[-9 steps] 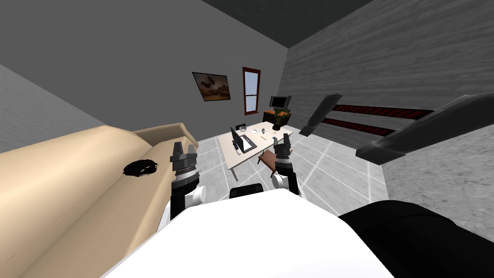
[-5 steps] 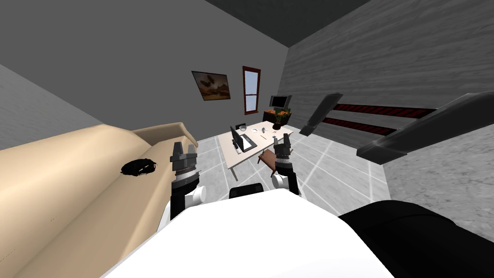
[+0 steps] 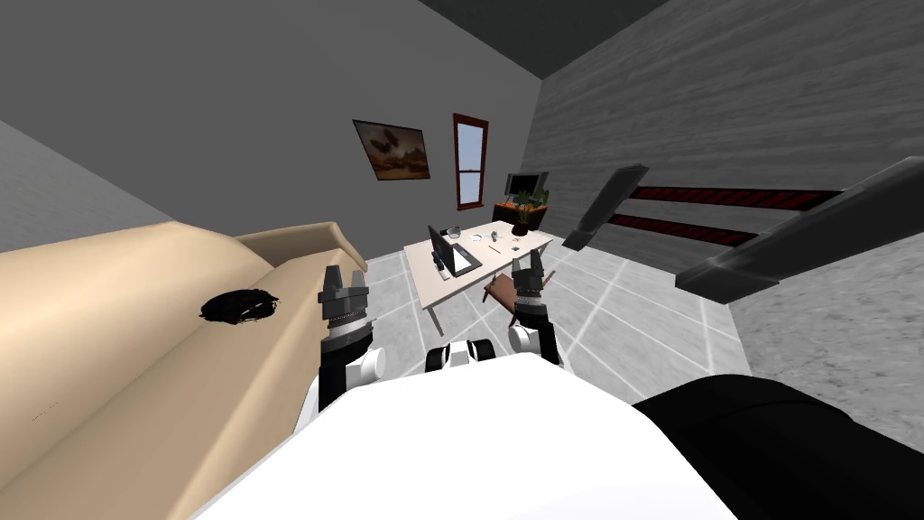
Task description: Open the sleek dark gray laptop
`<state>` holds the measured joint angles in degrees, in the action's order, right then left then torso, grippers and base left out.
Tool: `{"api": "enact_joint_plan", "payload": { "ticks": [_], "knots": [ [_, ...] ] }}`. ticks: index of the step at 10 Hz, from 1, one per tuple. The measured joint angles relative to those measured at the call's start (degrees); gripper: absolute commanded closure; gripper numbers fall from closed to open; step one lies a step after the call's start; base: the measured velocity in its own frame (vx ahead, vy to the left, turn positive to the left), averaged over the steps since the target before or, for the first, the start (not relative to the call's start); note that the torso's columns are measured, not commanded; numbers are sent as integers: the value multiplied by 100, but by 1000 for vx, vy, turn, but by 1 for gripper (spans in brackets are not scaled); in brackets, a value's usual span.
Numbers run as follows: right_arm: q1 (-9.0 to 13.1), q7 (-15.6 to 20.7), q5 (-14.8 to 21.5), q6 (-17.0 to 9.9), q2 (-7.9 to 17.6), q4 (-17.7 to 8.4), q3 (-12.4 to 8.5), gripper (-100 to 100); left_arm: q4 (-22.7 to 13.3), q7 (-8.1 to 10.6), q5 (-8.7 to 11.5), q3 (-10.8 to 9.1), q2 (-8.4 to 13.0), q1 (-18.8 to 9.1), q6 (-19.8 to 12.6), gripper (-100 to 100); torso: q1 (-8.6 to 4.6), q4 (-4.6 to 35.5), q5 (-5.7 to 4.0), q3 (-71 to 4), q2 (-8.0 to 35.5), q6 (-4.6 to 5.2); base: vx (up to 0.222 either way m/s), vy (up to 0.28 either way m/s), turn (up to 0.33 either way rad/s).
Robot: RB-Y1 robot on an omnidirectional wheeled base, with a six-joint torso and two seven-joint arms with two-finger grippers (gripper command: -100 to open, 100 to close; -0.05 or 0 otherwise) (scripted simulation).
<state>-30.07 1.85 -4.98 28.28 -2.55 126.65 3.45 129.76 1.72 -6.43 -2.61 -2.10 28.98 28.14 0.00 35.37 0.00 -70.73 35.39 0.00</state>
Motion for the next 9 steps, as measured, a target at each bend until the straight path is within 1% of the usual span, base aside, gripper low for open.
{"api": "enact_joint_plan", "payload": {
  "ticks": [1, 2, 3, 7, 9],
  "knots": [
    [0, 0, 0, 0, 0, 0, 0, -100, 0, 0, 0, 0, 0, 0, 0, 0, 0, 423, 0, -846, 423, 0, 6, 9, 20],
    [-7, 19, 26, 6, 131, -17, -3, -100, -2, 0, 0, 0, 0, 0, -1, 0, 2, 612, 0, -1241, 616, 0, 3, 18, 34],
    [5, 55, 65, 6, 299, -46, -20, -100, -3, 0, 0, 0, 0, 1, -1, 0, 4, 668, 1, -1353, 669, 0, 4, 28, 33],
    [114, 314, 340, -28, 939, -252, -158, -100, -3, 0, 0, 1, -1, 1, -1, 0, 2, 691, 1, -1384, 689, 0, 5, 49, 57],
    [186, 514, 552, -57, 1198, -382, -246, -100, -3, 0, 0, 1, -1, 1, -1, 0, 2, 691, 1, -1385, 688, 0, 13, 62, 67]
  ]
}}
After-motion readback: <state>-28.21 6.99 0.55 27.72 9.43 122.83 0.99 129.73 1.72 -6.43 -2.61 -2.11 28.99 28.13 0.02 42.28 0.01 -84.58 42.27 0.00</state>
